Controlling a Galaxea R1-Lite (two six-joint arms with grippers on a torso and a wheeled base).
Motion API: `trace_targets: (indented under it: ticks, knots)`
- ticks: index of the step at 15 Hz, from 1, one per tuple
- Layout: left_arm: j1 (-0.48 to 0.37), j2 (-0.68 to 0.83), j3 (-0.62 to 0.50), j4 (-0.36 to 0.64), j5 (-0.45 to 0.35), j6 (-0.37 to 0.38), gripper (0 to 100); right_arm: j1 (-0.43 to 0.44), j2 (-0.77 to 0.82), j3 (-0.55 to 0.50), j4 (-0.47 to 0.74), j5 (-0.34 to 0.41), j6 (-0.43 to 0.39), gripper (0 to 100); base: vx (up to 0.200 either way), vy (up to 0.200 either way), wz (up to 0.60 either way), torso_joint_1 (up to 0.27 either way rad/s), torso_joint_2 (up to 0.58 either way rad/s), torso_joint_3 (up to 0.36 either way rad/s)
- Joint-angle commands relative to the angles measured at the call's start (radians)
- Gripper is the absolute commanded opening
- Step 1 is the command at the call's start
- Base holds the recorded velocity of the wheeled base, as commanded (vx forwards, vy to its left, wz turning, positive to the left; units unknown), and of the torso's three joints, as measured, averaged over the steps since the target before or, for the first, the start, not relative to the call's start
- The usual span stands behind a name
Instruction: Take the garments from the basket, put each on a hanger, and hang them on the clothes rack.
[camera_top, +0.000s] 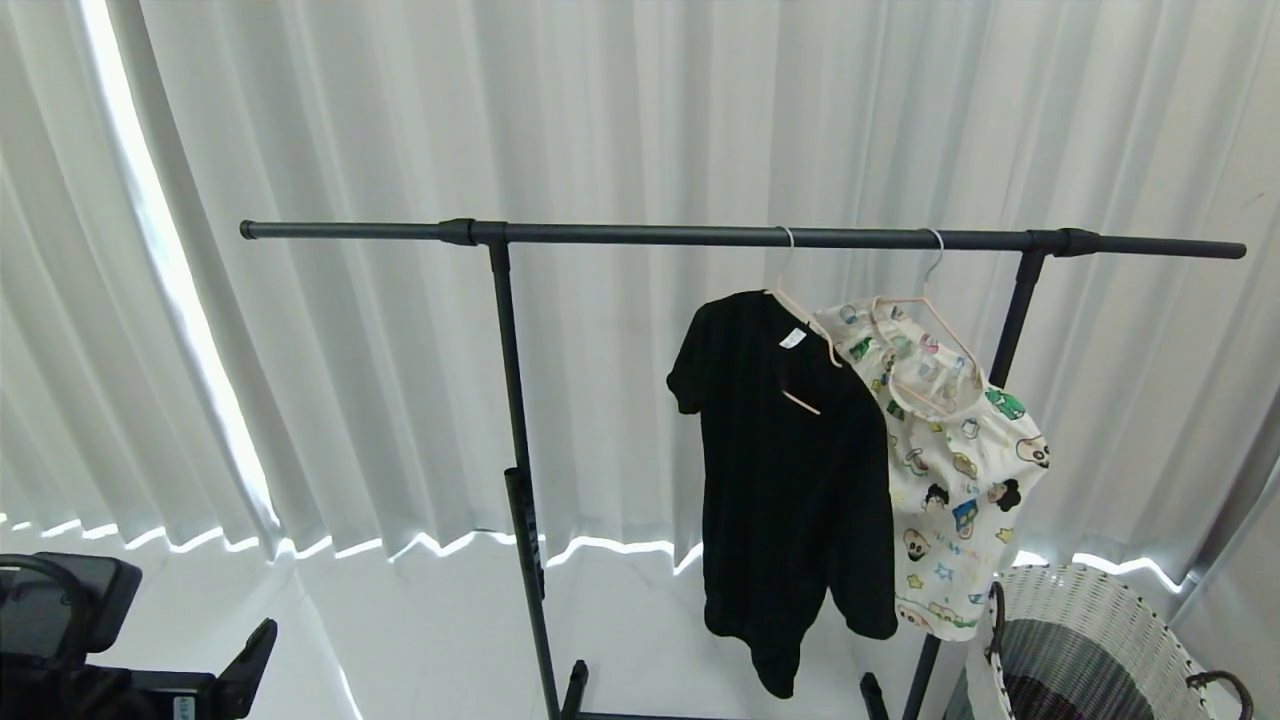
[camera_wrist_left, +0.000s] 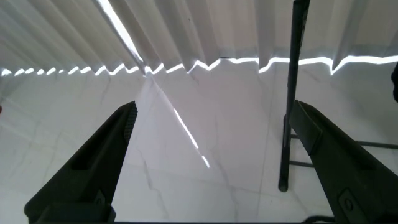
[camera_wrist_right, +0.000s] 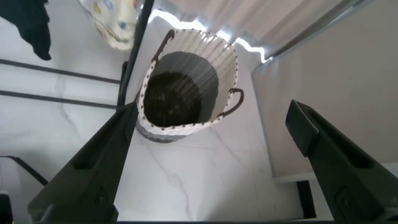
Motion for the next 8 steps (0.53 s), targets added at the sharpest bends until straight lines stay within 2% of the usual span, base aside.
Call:
trace_targets:
  ticks: [1, 3, 6, 7, 8]
  knots:
    - [-0.001, -0.079, 0.009, 0.003, 0.001, -0.001, 100, -0.008, -0.102, 0.043, 0.001, -0.001, 0.000, 100, 0.000, 0.000, 0.00, -0.237, 0.51, 0.286]
    - [-0.001, -0.142, 0.009, 0.037, 0.001, -0.001, 100, -0.034, -0.189, 0.082, 0.000, -0.001, 0.003, 100, 0.000, 0.000, 0.00, -0.220, 0.50, 0.286]
    - [-0.001, -0.352, 0.009, 0.227, 0.001, 0.005, 100, -0.038, -0.308, 0.134, 0.000, -0.002, 0.022, 100, 0.000, 0.000, 0.00, -0.203, 0.49, 0.282]
    - [-0.001, -0.472, 0.009, 0.324, 0.001, 0.011, 100, -0.042, -0.349, 0.149, 0.000, -0.002, 0.022, 100, 0.000, 0.000, 0.00, -0.198, 0.48, 0.276]
    - [-0.001, -0.711, 0.009, 0.523, 0.001, 0.044, 100, -0.046, -0.421, 0.174, 0.000, -0.005, 0.023, 100, 0.000, 0.000, 0.00, -0.193, 0.48, 0.281]
